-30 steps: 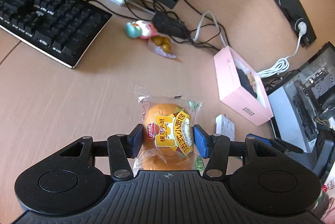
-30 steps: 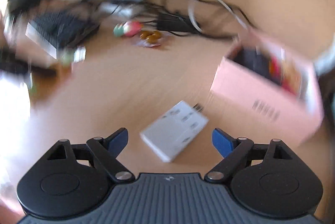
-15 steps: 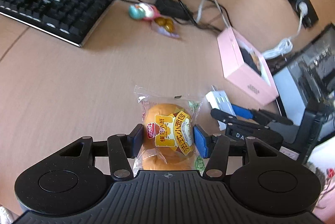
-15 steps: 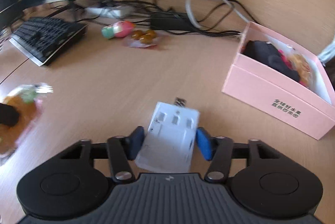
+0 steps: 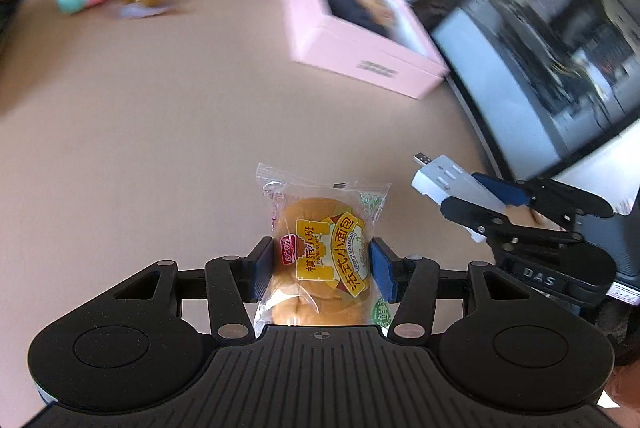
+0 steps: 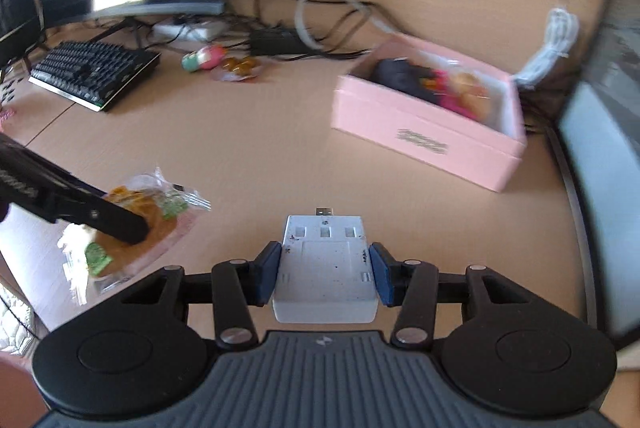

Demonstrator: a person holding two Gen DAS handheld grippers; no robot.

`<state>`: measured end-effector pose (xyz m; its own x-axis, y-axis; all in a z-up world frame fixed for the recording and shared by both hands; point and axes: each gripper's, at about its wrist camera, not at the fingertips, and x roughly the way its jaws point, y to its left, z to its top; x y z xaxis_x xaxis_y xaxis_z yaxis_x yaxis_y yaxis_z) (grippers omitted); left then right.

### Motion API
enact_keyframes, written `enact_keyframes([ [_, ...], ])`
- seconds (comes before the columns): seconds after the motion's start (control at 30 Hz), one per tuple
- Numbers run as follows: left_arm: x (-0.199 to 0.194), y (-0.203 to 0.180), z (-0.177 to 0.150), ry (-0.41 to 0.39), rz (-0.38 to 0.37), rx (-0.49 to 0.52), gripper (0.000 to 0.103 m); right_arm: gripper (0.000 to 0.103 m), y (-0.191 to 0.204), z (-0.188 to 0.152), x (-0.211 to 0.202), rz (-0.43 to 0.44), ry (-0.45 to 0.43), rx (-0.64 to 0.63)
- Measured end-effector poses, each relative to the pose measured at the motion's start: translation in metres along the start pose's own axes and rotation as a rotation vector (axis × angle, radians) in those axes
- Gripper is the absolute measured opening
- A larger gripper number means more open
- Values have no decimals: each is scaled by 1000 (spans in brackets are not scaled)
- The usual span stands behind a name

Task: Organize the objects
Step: 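Lower the bun into the pink box and open the left gripper while the right carries the adapter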

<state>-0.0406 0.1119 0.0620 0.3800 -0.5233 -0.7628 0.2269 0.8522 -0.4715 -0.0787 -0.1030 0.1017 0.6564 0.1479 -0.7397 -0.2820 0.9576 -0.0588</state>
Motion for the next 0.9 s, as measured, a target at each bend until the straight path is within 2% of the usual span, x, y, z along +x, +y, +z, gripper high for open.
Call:
enact_keyframes([
  [0.07, 7, -18, 18, -2, -24, 31, 56, 47, -14, -3, -17, -16, -13, 27],
  [0.17, 10, -43, 55, -55, -41, 51, 56, 47, -34, -5, -37, -57, -45, 50],
  [0.3, -1, -78, 109, -210, -44, 126, 56, 47, -56, -5, -55, -82, -86, 94],
  [0.47, -11, -107, 182, -411, -18, 147, 56, 47, -76, -11, -60, -92, -108, 150],
  [0.57, 6, -119, 220, -434, 26, 168, 56, 47, -84, -17, -61, -97, -124, 164],
  [0.67, 29, -114, 244, -472, 3, 151, 56, 47, -92, -18, -56, -94, -116, 195],
  [0.8, 57, -110, 259, -443, 70, 173, 55, 47, -98, -19, -55, -97, -128, 200],
  [0.9, 59, -108, 263, -444, 35, 204, 55, 47, -104, -19, -53, -95, -128, 210],
])
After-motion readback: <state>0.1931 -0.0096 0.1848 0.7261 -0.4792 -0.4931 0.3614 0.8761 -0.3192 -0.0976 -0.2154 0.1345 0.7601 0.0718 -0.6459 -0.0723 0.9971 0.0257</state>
